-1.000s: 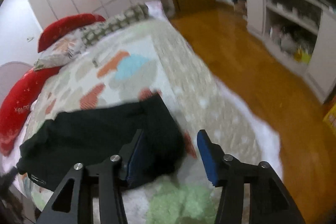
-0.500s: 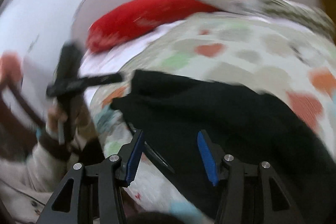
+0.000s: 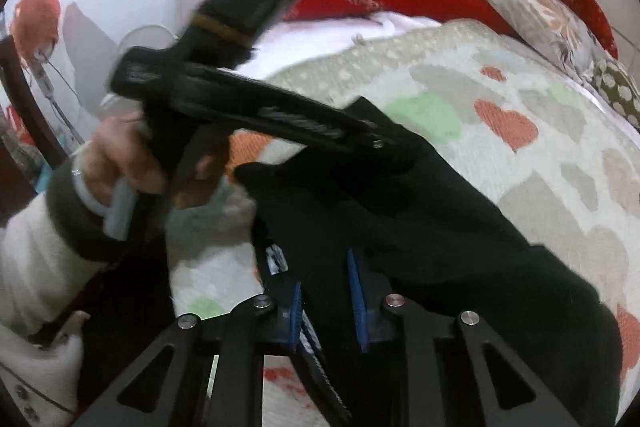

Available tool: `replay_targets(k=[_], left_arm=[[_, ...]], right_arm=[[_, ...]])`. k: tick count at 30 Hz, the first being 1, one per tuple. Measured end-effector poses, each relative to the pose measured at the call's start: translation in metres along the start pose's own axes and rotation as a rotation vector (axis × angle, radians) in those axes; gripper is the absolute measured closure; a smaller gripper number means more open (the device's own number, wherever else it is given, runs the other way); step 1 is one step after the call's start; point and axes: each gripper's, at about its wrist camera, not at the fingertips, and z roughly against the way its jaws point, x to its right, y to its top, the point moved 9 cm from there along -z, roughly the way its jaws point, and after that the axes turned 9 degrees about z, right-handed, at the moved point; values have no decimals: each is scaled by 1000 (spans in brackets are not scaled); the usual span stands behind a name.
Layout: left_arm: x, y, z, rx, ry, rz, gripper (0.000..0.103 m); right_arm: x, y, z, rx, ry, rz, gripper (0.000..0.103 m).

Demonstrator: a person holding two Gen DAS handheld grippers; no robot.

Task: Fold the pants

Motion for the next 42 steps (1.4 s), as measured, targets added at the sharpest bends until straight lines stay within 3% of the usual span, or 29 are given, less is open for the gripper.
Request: replay_targets(k=[3,7,10,12,14,18,20,23,28,31,34,42], left_arm=[[-2,14,2,16,17,-26,81],[-24,1,-10,-11,75,0,81],[-30,-5,4,29,65,37,72],[-34,-5,19,67,121,40,67],[-31,-5,33,103,152,25,67],[-15,-8,55,164,157,0,67],[-3,-12,58,176,140,-8,67],[9,-21,45,166,148,-27,67],[-9,-26,3,113,262,-14,67],[-19,-17,-4,141,262,22,67],[-21,-14,-1,132,263,42,67],[-4,-31,22,159,297,14,67]], right_arm=[[-9,7,-9,0,51,-7,84],[-23,-11,-52,-125,82,17,81],[-20,-9,-37,-100,120,-25,79],[-11,-11,-10,-54,152,-81,71],[9,-16,18,7,98,-134,64],[76,-43,64,75,-129,-284,63],[105,-53,69,62,-236,-328,63],[127,-59,55,44,-242,-374,63],[167,-85,25,-74,-417,-396,63],[190,-97,27,13,-383,-498,62],[197,-100,41,41,-358,-553,62],[154,-112,94,98,-348,-530,58]])
